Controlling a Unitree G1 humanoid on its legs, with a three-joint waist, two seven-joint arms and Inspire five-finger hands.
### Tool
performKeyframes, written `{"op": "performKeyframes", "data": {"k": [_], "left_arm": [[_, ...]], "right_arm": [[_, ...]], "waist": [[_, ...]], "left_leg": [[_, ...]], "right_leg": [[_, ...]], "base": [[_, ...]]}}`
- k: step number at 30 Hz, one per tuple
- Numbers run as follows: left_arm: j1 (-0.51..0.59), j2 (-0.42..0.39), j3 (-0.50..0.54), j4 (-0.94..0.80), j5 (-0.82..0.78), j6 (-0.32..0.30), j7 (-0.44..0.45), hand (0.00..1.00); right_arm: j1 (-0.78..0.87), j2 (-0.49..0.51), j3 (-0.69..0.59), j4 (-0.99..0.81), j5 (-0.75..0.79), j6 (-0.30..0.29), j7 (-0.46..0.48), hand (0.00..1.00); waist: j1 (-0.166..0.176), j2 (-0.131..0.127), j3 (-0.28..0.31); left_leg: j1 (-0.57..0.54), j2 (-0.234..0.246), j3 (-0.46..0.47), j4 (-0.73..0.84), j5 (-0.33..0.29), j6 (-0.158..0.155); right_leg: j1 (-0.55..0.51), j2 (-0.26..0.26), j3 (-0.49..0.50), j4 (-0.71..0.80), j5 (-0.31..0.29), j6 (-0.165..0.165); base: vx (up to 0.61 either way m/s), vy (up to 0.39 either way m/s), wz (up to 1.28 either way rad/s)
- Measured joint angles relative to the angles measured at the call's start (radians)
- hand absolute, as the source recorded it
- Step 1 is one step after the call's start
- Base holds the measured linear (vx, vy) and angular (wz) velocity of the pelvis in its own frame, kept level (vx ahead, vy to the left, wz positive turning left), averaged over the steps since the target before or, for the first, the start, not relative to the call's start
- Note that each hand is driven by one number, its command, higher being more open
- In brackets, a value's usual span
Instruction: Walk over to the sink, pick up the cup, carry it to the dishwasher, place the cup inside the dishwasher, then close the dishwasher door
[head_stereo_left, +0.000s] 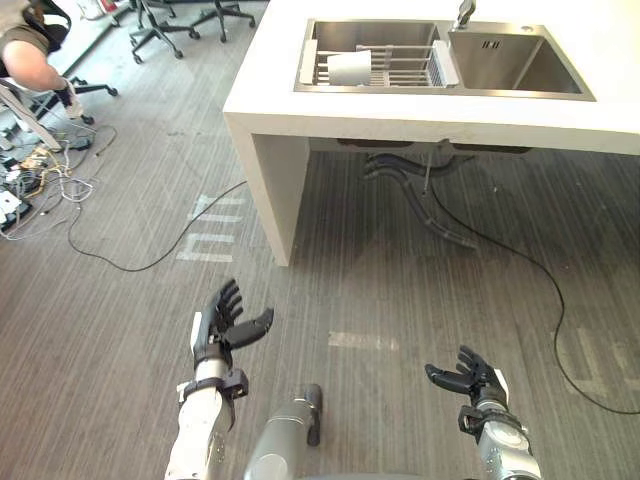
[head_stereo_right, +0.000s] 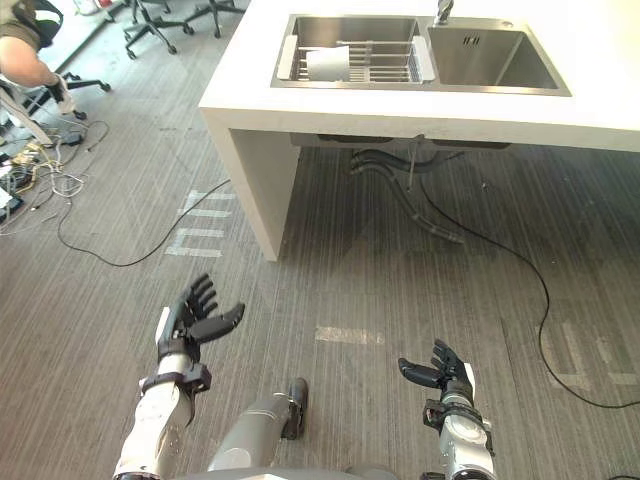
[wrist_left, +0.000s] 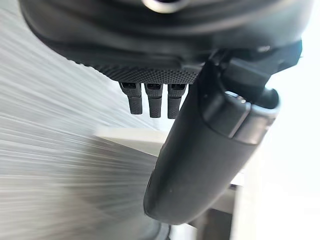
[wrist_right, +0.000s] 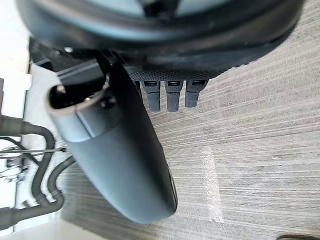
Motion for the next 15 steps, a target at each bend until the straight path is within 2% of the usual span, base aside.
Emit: {"op": "performKeyframes", "data": {"k": [1, 2, 3, 4, 5, 6, 8, 10, 11, 12, 13, 14, 15], "left_arm": [[-0.001, 0.008, -0.019, -0.045, 0.001, 0.000, 0.000, 0.90], [-0.013, 0.019, -0.055, -0.094, 0.001, -0.002, -0.002, 0.90], [-0.022, 0.023, -0.066, -0.113, 0.004, -0.001, -0.001, 0.90], [-0.032, 0.023, -0.088, -0.159, 0.013, -0.002, -0.001, 0.90], [-0.040, 0.020, -0.104, -0.219, 0.023, -0.002, 0.004, 0.90], [-0.047, 0.019, -0.111, -0.251, 0.023, -0.004, 0.006, 0.90], [-0.102, 0.024, -0.147, -0.341, 0.023, -0.048, 0.024, 0.90], [-0.140, 0.023, -0.153, -0.371, 0.023, -0.078, 0.032, 0.90], [-0.166, 0.024, -0.151, -0.383, 0.023, -0.106, 0.049, 0.90], [-0.190, 0.031, -0.145, -0.383, 0.028, -0.127, 0.073, 0.90], [-0.197, 0.034, -0.136, -0.381, 0.039, -0.132, 0.082, 0.90], [-0.198, 0.036, -0.130, -0.377, 0.052, -0.134, 0.097, 0.90], [-0.190, 0.028, -0.131, -0.368, 0.053, -0.132, 0.109, 0.90]], "right_arm": [[0.003, 0.008, 0.000, 0.000, -0.002, 0.001, 0.000, 0.90], [0.006, 0.020, 0.000, -0.001, -0.008, 0.001, 0.001, 0.90], [0.008, 0.025, 0.000, -0.003, -0.016, 0.001, 0.003, 0.90], [0.011, 0.038, 0.003, -0.008, -0.031, 0.002, 0.007, 0.90], [0.019, 0.058, 0.004, -0.021, -0.038, 0.001, 0.013, 0.90], [0.023, 0.068, 0.004, -0.034, -0.038, 0.001, 0.016, 0.90], [0.052, 0.092, 0.006, -0.069, -0.039, -0.003, 0.027, 0.90], [0.065, 0.093, 0.006, -0.074, -0.038, -0.003, 0.029, 0.90], [0.069, 0.093, 0.006, -0.071, -0.038, -0.003, 0.029, 0.90], [0.067, 0.092, 0.006, -0.056, -0.038, -0.003, 0.029, 0.90], [0.065, 0.090, 0.006, -0.043, -0.038, -0.003, 0.029, 0.90], [0.066, 0.082, 0.006, -0.006, -0.038, -0.002, 0.029, 0.90], [0.064, 0.068, 0.007, 0.028, -0.038, 0.001, 0.028, 0.90]], "waist": [[-0.005, -0.004, 0.002], [-0.022, -0.011, 0.002], [-0.028, -0.012, 0.003], [-0.042, -0.013, 0.003], [-0.052, -0.012, 0.003], [-0.053, -0.012, 0.003], [-0.057, -0.017, -0.001], [-0.061, -0.016, -0.008], [-0.068, -0.015, -0.011], [-0.081, -0.018, -0.019], [-0.085, -0.019, -0.022], [-0.103, -0.018, -0.026], [-0.099, 0.010, -0.040]], "left_leg": [[0.033, -0.005, 0.007, 0.004, -0.028, 0.008], [0.086, -0.019, 0.005, 0.006, -0.059, 0.016], [0.121, -0.026, 0.001, -0.003, -0.072, 0.022], [0.197, -0.031, -0.003, -0.027, -0.094, 0.025], [0.271, -0.025, -0.010, -0.065, -0.111, 0.027], [0.302, -0.019, -0.015, -0.082, -0.118, 0.025], [0.394, 0.006, -0.037, -0.139, -0.144, 0.012], [0.437, 0.021, -0.051, -0.174, -0.156, -0.004], [0.468, 0.036, -0.059, -0.197, -0.169, -0.019], [0.489, 0.048, -0.069, -0.216, -0.184, -0.042], [0.501, 0.052, -0.075, -0.223, -0.193, -0.052], [0.535, 0.071, -0.101, -0.228, -0.210, -0.076], [0.546, 0.111, -0.112, -0.217, -0.212, -0.084]], "right_leg": [[-0.062, -0.005, 0.008, 0.176, 0.012, 0.085], [-0.155, -0.024, 0.021, 0.430, 0.037, 0.177], [-0.191, -0.034, 0.020, 0.540, 0.039, 0.180], [-0.250, -0.056, -0.001, 0.672, 0.033, 0.166], [-0.298, -0.077, -0.039, 0.718, 0.023, 0.134], [-0.321, -0.082, -0.057, 0.717, 0.016, 0.119], [-0.423, -0.077, -0.120, 0.622, -0.010, 0.071], [-0.469, -0.062, -0.131, 0.468, -0.013, 0.059], [-0.491, -0.042, -0.127, 0.310, 0.006, 0.048], [-0.501, -0.026, -0.105, 0.137, 0.071, 0.034], [-0.501, -0.022, -0.102, 0.075, 0.147, 0.016], [-0.467, -0.006, -0.109, 0.041, 0.285, -0.036], [-0.453, 0.030, -0.126, 0.056, 0.256, -0.071]], "base": [[0.53, 0.182, -0.09], [0.52, 0.159, 0.04], [0.53, 0.114, 0.11], [0.50, 0.078, 0.05], [0.48, 0.056, 0.03], [0.43, 0.010, 0.03], [0.43, -0.066, 0.16], [0.37, -0.116, 0.19], [0.44, -0.188, 0.22], [0.44, -0.199, 0.27], [0.57, -0.269, 0.40], [0.52, -0.256, 0.24], [0.64, -0.321, 0.18]]}}
